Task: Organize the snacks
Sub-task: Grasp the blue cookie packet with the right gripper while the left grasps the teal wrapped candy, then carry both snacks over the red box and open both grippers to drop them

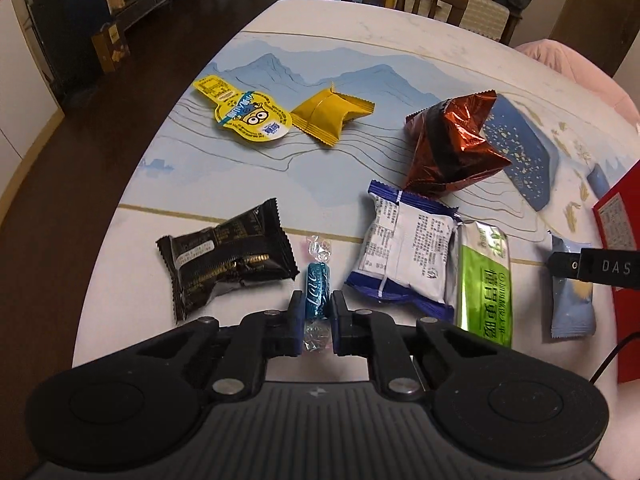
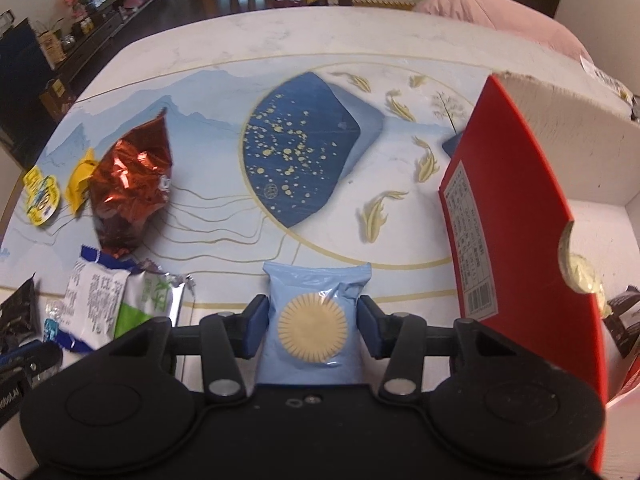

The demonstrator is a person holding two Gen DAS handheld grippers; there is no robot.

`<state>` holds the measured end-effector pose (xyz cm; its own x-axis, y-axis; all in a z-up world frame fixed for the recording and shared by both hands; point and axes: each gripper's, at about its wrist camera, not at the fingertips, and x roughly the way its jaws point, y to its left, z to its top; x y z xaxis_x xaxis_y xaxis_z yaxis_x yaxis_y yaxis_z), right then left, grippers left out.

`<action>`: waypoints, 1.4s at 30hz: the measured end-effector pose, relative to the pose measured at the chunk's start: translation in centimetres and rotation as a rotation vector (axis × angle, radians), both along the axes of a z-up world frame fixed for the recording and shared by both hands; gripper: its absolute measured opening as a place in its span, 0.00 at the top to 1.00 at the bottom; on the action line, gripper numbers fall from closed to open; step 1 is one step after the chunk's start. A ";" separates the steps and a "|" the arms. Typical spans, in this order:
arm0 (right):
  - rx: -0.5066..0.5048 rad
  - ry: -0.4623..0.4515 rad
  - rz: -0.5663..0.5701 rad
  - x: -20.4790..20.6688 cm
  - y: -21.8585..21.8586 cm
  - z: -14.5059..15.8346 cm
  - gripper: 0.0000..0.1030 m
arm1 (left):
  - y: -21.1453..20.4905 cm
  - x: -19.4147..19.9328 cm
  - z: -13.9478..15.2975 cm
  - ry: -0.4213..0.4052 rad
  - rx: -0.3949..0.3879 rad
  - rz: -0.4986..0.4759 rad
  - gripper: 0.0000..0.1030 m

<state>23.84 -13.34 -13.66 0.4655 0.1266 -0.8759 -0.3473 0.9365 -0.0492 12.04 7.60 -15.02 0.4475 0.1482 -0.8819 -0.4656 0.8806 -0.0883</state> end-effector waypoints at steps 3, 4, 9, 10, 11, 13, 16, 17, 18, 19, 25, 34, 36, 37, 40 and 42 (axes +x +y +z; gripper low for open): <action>0.011 -0.003 0.019 -0.7 -0.4 0.8 0.55 | 0.0 -0.6 0.6 -0.013 -0.026 -0.001 0.88; 0.017 -0.002 0.023 -1.0 -0.6 1.1 0.55 | -0.1 -0.8 0.9 -0.019 -0.025 -0.004 0.88; 0.035 -0.010 0.056 -2.3 -1.6 2.7 0.55 | -0.2 -1.7 1.8 -0.027 -0.029 -0.009 0.88; 0.039 -0.013 0.063 -2.6 -1.8 3.1 0.55 | -0.2 -1.9 2.0 -0.030 -0.035 -0.007 0.88; 0.042 -0.019 0.071 -2.9 -2.1 3.5 0.55 | -0.2 -2.0 2.3 -0.035 -0.040 -0.007 0.88; 0.049 -0.030 0.084 -3.5 -2.6 4.5 0.55 | -0.4 -2.3 2.9 -0.045 -0.046 -0.015 0.88; 0.069 -0.047 0.089 -4.2 -3.6 6.0 0.55 | -0.7 -2.5 4.1 -0.064 -0.045 -0.025 0.88; 0.076 -0.054 0.088 -4.4 -4.0 6.5 0.55 | -0.8 -2.5 4.6 -0.072 -0.046 -0.029 0.88; 0.084 -0.060 0.085 -4.5 -4.4 7.0 0.55 | -0.9 -2.5 5.1 -0.080 -0.048 -0.032 0.88; 0.092 -0.065 0.080 -4.5 -4.8 7.5 0.55 | -1.1 -2.5 5.6 -0.087 -0.049 -0.037 0.88; 0.137 -0.084 0.051 -4.8 -7.6 9.7 0.55 | -3.6 -1.9 8.9 -0.141 -0.030 -0.110 0.88; 0.165 -0.147 -0.010 -4.2 -12.8 12.3 0.55 | -9.8 0.5 12.8 -0.205 0.006 -0.265 0.88; 0.165 -0.157 -0.032 -3.7 -14.2 12.6 0.55 | -11.4 1.4 13.4 -0.211 0.008 -0.303 0.88; 0.165 -0.159 -0.043 -3.4 -14.9 12.7 0.55 | -12.2 1.8 13.6 -0.213 0.012 -0.323 0.88; 0.160 -0.163 -0.069 -2.6 -17.0 12.7 0.55 | -15.0 3.1 14.1 -0.220 0.021 -0.378 0.88; 0.158 -0.163 -0.085 -2.1 -18.3 12.7 0.55 | -17.0 4.0 14.3 -0.222 0.026 -0.414 0.88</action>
